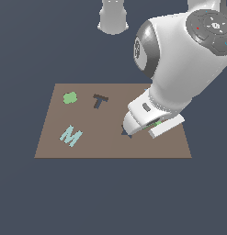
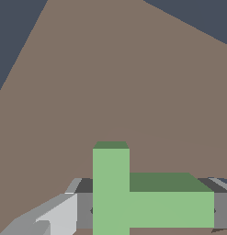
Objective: Insert a designated object into the corresponding slot on a board.
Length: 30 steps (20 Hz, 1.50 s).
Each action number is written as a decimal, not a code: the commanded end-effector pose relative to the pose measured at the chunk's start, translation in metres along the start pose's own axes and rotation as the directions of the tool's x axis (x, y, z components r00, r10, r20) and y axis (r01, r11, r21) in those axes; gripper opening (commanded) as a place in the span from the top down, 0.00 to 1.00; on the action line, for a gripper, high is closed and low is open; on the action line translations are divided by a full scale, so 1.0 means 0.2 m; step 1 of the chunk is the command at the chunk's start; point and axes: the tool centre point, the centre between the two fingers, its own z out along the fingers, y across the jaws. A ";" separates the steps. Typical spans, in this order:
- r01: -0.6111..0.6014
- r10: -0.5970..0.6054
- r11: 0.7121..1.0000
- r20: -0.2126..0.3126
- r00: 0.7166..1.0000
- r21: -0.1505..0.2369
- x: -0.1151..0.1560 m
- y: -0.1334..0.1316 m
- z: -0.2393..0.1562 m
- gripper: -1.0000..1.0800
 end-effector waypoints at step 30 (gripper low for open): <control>0.633 -0.633 0.774 0.001 0.774 -0.001 -0.80 0.51 -0.03 1.00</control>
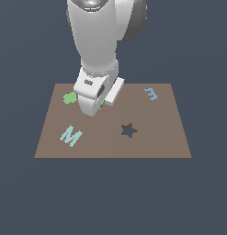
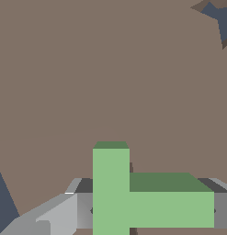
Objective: Insert a designated object into the corresponding slot on a board.
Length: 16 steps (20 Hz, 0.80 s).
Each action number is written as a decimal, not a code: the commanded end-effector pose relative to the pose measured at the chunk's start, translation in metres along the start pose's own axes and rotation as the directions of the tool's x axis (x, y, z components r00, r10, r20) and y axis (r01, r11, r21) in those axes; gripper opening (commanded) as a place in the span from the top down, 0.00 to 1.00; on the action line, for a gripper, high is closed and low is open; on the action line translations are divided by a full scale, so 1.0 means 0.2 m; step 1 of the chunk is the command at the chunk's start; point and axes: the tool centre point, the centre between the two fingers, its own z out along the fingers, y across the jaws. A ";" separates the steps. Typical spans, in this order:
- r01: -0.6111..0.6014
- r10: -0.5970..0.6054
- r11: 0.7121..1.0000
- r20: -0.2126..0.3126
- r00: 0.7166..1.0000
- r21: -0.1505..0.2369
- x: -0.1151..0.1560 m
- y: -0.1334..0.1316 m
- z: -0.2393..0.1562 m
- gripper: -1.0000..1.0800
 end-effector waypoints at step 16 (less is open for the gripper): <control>0.069 -0.069 0.998 0.000 0.998 0.000 -0.09 0.04 0.01 1.00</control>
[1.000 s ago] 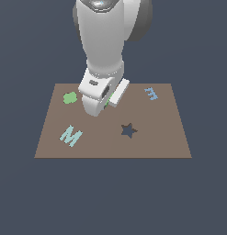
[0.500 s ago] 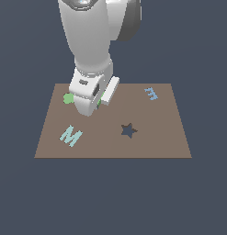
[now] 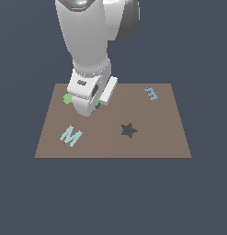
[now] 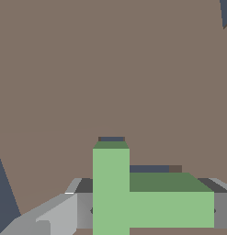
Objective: Insert a designated object into the corresponding slot on a board.
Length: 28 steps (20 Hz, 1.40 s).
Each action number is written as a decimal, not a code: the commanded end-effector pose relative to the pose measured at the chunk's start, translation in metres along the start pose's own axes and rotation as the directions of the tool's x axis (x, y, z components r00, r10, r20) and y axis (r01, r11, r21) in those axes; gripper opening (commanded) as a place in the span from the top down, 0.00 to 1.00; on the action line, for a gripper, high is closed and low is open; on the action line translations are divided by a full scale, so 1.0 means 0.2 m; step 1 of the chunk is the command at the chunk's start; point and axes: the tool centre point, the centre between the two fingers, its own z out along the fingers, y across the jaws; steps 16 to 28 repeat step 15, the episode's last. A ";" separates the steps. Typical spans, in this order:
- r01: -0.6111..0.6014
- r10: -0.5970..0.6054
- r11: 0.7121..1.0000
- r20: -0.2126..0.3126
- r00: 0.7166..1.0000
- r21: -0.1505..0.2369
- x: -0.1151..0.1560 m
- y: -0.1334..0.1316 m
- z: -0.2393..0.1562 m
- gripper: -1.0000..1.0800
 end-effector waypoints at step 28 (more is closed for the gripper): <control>0.001 -0.001 1.000 0.000 1.000 0.000 0.00 0.00 0.05 0.04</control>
